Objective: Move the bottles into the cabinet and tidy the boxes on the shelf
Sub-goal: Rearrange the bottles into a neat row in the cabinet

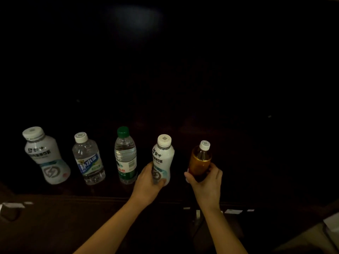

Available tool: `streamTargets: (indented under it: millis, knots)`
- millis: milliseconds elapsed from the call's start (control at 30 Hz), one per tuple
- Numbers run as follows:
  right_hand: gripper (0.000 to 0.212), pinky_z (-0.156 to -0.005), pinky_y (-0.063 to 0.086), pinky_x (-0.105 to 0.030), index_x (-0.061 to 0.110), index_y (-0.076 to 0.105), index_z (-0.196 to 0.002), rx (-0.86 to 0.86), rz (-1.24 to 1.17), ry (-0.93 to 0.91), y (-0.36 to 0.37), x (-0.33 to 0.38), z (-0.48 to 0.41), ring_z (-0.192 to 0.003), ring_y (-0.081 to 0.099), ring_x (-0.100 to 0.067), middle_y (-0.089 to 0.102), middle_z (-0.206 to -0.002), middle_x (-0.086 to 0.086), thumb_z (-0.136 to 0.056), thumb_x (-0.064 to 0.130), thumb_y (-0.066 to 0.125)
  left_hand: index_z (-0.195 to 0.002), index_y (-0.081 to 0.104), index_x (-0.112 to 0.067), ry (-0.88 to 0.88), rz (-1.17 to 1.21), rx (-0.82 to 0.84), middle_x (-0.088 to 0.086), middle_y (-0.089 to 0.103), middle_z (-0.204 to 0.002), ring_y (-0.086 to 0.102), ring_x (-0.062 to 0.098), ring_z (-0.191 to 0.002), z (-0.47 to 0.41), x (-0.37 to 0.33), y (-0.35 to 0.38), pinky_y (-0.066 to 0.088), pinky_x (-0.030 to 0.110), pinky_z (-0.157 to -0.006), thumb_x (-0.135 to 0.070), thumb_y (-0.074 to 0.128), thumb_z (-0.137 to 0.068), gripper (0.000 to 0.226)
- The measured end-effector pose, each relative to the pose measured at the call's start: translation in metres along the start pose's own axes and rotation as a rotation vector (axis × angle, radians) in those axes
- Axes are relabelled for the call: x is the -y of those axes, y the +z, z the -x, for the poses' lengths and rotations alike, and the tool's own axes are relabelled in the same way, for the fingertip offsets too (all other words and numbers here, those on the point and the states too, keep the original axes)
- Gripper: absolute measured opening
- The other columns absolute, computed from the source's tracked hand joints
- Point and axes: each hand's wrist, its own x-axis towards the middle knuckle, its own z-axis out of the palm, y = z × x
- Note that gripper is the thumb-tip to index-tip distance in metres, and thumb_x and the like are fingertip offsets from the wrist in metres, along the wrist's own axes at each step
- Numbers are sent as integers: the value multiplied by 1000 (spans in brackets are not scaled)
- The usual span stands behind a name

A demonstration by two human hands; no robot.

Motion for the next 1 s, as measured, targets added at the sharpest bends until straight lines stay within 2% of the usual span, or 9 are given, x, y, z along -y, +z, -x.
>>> streamTargets:
  millis: [200,300,367,467,533,633,700,833,1000]
  knots:
    - [106,-93,53,-53,10,41,-136,-90,60,7,14,3,-5,-120,53,-33,46,-132,-15,-56,58,90,-135,49,-20,-22,7,-54,0,59,-129,59,14,-117,3,-1,6,51,39,-99,-23,77,-80,62]
    - [97,-89,55,-52,12,42,-133,-120,53,22,18,3,-8,-116,55,-33,48,-129,-14,-60,54,90,-137,48,-17,-47,18,-75,1,58,-131,59,15,-118,2,-2,8,52,40,-99,-25,79,-79,66]
    - [90,-87,55,-46,15,44,-133,-99,1,10,17,-2,-11,-114,56,-28,49,-128,-9,-63,48,91,-137,48,-17,-57,35,-92,1,58,-131,58,15,-119,1,-1,10,52,40,-99,-25,80,-78,67]
    - [78,-89,47,-27,26,45,-129,15,-170,-12,10,-14,-14,-111,57,-14,52,-125,2,-67,36,91,-136,48,-18,-60,51,-105,0,58,-129,58,14,-118,1,0,12,52,39,-98,-26,81,-77,68]
    - [80,-90,43,-19,36,40,-129,109,-240,-5,4,-21,-16,-111,55,-7,53,-120,14,-69,30,91,-135,48,-17,-63,54,-115,0,57,-128,57,14,-117,1,1,13,52,37,-97,-26,81,-77,68]
    - [86,-95,43,-23,31,37,-137,187,-244,18,-4,-29,-20,-116,51,-7,50,-120,19,-70,26,91,-134,48,-19,-60,28,-139,-3,54,-125,55,7,-110,1,2,17,47,15,-87,-29,81,-76,67]
    - [85,-90,42,-19,32,38,-138,226,-248,39,-9,-33,-24,-113,53,-5,50,-117,24,-71,24,91,-134,47,-20,-61,13,-149,-3,51,-125,52,4,-105,0,2,19,39,7,-80,-30,81,-76,67]
    - [81,-83,40,-12,38,42,-131,357,-308,74,-21,-33,-36,-111,52,7,55,-119,25,-70,22,92,-135,48,-19,-74,-7,-159,0,46,-129,50,6,-105,-3,-2,22,42,20,-84,-32,80,-77,67]
    - [74,-92,44,-22,33,51,-137,541,-360,82,-34,-35,-51,-123,54,-5,61,-132,11,-73,19,87,-134,49,-18,-91,-28,-156,1,45,-130,51,7,-105,-5,-2,21,42,22,-86,-34,80,-77,67]
